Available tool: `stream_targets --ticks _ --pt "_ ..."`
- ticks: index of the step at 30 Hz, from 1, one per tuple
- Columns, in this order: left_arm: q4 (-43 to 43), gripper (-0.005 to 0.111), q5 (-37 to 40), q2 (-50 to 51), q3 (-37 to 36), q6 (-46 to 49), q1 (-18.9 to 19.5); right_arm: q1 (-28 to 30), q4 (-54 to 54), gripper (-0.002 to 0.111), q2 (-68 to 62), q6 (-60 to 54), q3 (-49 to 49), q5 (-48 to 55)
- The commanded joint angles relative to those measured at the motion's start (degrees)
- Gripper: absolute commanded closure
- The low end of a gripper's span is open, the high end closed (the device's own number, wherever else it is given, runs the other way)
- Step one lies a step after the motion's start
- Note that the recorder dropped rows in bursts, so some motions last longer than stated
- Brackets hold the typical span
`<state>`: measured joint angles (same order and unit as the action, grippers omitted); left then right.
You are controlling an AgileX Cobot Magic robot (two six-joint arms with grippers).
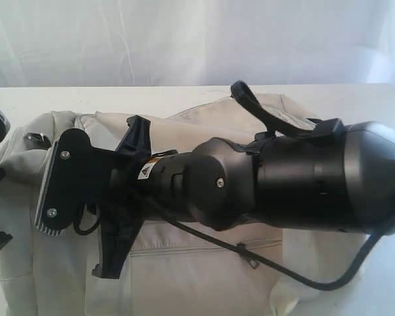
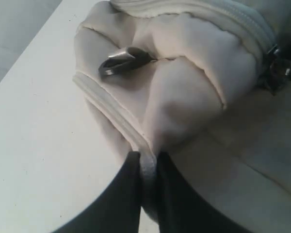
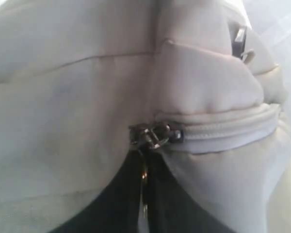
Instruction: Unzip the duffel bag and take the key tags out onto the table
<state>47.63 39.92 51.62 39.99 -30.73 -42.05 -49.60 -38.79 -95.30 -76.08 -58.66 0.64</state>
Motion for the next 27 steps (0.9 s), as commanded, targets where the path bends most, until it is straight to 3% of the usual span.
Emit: stream_targets --ticks 1,15,27 --pt "2.6 0.107 1.7 -1.0 0.8 -0.6 0.1 0.0 -0.2 0.108 2.8 0.4 -0.1 0.9" --pt "1.3 0.107 1.7 -1.0 0.8 -0.5 0.1 0.0 -0.2 0.108 4.9 4.5 -0.2 -2.2" --pt "0.5 0.107 -0.4 -1.0 -0.7 1.0 0.1 3.9 0.2 0.108 9.3 12.2 -2.0 14.2"
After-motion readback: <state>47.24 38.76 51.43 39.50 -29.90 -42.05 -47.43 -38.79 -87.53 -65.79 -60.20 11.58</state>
